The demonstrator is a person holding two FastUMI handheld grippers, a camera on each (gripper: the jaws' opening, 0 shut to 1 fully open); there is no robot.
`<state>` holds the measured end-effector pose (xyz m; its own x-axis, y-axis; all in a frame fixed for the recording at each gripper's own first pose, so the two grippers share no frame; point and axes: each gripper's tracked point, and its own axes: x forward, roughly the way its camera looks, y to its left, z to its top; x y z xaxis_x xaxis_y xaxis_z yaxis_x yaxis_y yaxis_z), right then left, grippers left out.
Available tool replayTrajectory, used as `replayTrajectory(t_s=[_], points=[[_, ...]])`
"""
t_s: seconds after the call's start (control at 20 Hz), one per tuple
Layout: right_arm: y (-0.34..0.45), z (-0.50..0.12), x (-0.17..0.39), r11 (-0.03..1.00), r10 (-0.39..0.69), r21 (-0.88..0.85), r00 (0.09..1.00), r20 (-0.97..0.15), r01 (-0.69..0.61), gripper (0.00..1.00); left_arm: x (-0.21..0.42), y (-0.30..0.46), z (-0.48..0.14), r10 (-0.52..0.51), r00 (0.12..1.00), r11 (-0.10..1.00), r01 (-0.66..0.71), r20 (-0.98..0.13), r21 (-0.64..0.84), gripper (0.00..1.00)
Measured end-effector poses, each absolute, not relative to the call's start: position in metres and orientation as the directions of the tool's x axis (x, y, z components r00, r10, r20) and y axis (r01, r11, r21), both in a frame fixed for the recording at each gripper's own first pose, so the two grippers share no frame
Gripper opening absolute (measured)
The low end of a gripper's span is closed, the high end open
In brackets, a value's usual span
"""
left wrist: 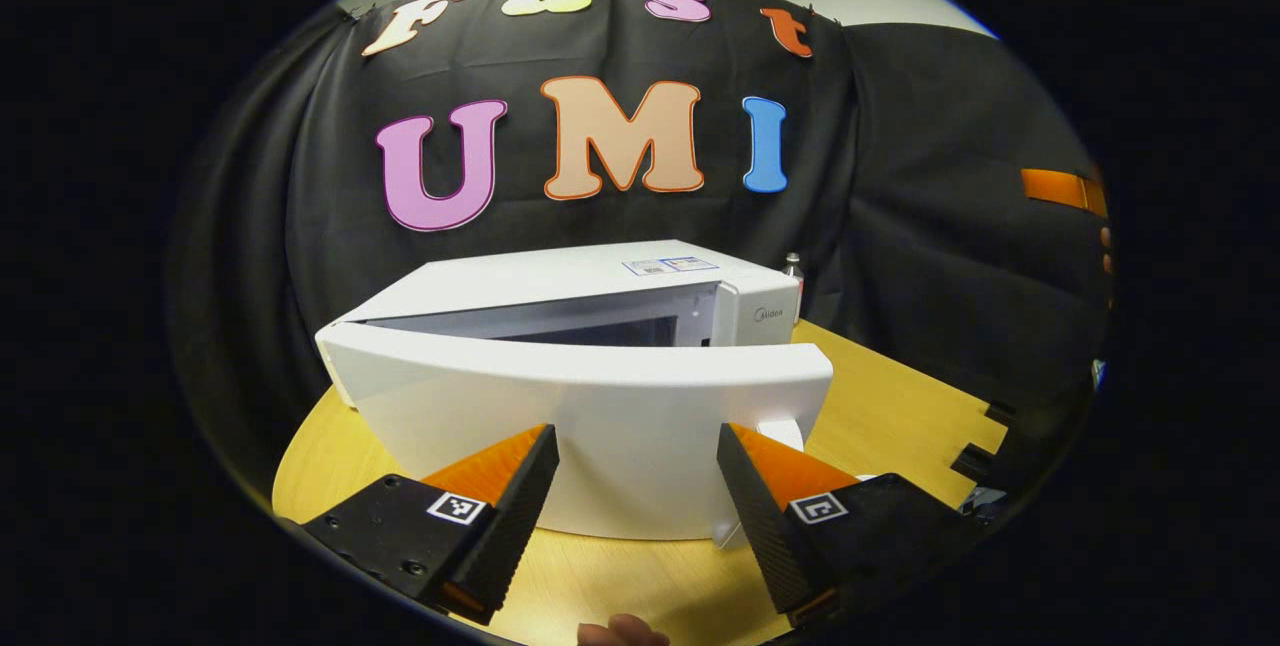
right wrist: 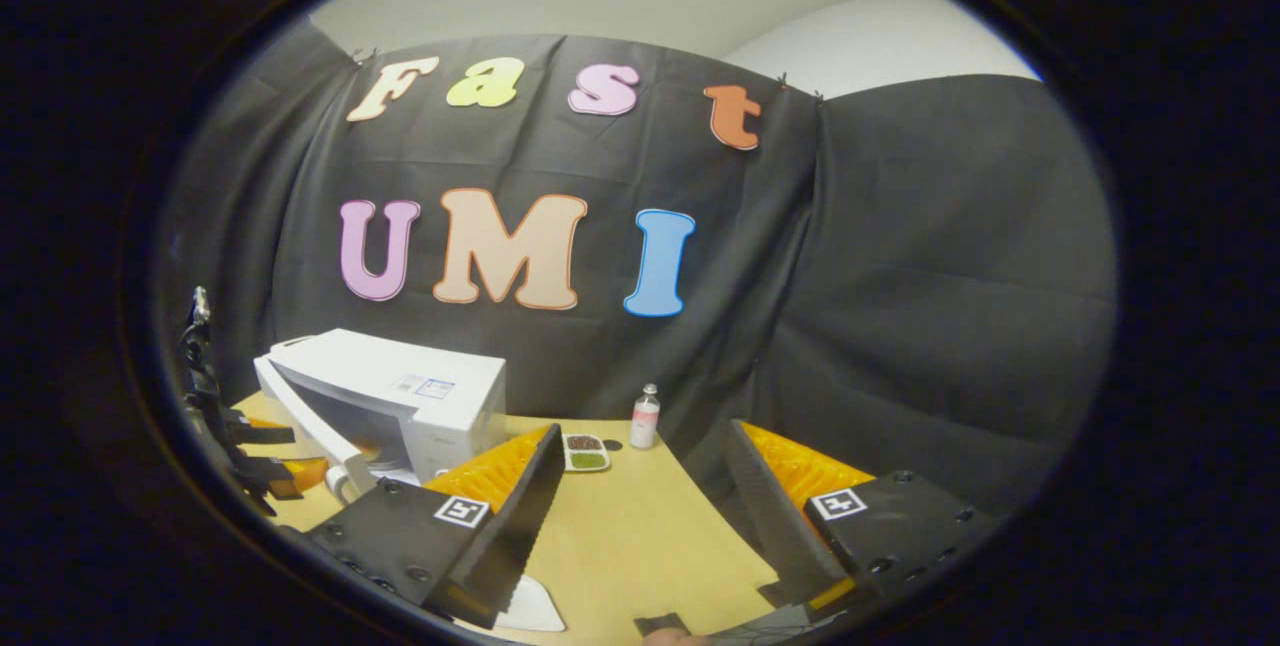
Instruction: Open the microwave oven with the left hand, put the food in, and close the microwave oven.
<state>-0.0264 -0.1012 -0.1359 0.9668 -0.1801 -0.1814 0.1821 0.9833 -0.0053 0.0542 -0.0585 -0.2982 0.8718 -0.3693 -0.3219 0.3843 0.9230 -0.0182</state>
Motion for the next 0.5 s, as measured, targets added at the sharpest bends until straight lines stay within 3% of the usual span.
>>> replayTrajectory(t_s=[0.25,0.35,0.4,0.5], points=[[-0.117,-0.135,-0.020,0.980,-0.194,-0.003,0.963,-0.189,0.197,0.96,0.072,-0.067,-0.300,-0.363,0.875,0.927,0.373,-0.321,-0.029,0.95],[-0.123,-0.136,-0.021,0.979,-0.199,-0.008,0.961,-0.191,0.202,0.96,0.079,-0.068,-0.299,-0.350,0.880,0.932,0.360,-0.321,-0.028,0.77],[-0.126,-0.135,-0.020,0.979,-0.202,-0.009,0.961,-0.189,0.204,0.96,0.082,-0.068,-0.301,-0.340,0.883,0.936,0.351,-0.324,-0.026,0.62],[-0.129,-0.136,-0.019,0.978,-0.205,-0.010,0.960,-0.192,0.207,0.96,0.089,-0.071,-0.304,-0.329,0.882,0.939,0.343,-0.338,-0.020,0.53]])
